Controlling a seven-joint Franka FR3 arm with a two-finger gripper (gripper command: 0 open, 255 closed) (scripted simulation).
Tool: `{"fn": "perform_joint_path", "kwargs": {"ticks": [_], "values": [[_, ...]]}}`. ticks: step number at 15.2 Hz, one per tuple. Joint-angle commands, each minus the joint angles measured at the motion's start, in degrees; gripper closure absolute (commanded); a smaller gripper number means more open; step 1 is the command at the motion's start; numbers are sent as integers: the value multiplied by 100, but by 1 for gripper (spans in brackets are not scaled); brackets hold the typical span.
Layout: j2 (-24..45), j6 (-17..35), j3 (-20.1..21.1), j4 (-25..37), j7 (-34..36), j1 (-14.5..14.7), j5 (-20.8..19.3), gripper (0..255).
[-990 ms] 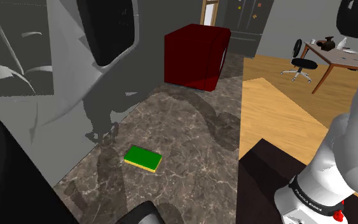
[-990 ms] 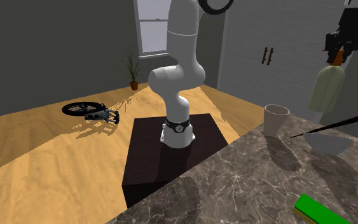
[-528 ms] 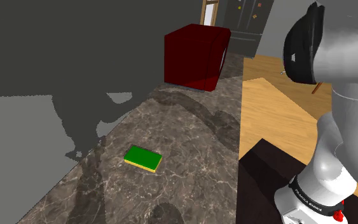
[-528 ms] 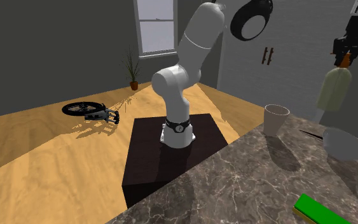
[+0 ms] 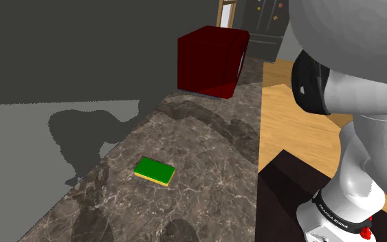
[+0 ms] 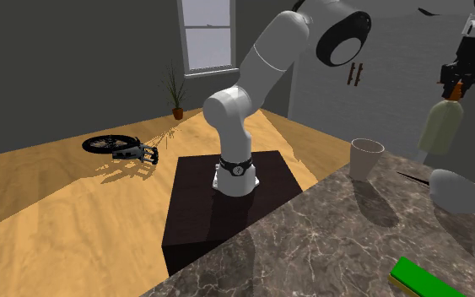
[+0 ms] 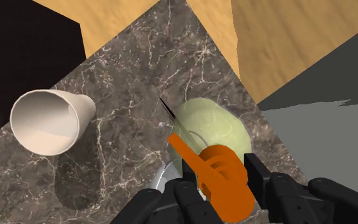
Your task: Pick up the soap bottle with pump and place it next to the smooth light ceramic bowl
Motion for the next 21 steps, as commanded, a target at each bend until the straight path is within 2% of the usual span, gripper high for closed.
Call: {"fn": "perform_joint_path", "kwargs": {"ticks": [1, 17, 21], "values": [[-44, 204, 28, -278, 30, -129, 21, 255], [78, 1356, -42, -1488, 238, -483, -132, 255], [87, 1387, -48, -1516, 245, -487, -141, 255]]}}
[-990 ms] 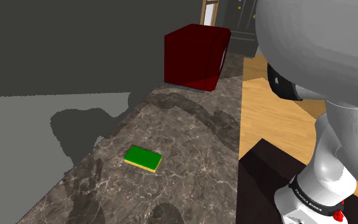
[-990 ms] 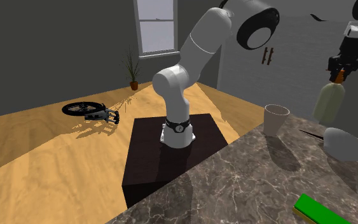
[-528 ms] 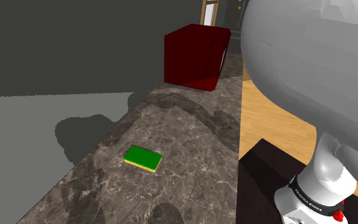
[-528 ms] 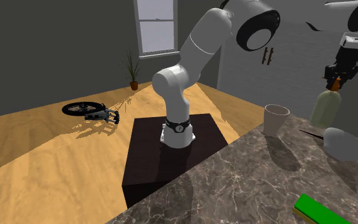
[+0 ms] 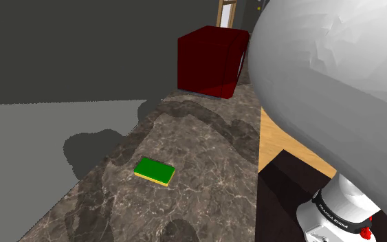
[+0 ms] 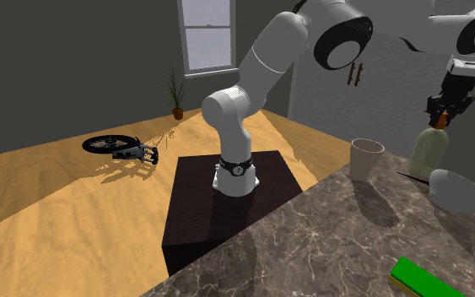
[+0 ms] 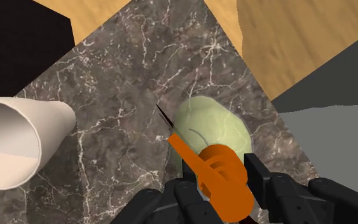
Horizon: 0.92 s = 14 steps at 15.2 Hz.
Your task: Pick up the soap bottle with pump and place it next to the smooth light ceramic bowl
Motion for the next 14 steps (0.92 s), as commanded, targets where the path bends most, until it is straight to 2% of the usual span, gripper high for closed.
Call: {"fn": "perform_joint_path", "kwargs": {"ticks": [1, 4, 5, 10, 14], "values": [[0, 7, 0, -4, 0, -2, -2, 255], [0, 7, 0, -4, 0, -2, -2, 255], [0, 8, 0, -4, 0, -2, -2, 0], [0, 7, 0, -4, 0, -2, -2, 0], [-136, -625, 83, 593, -132, 117, 138, 0]]}}
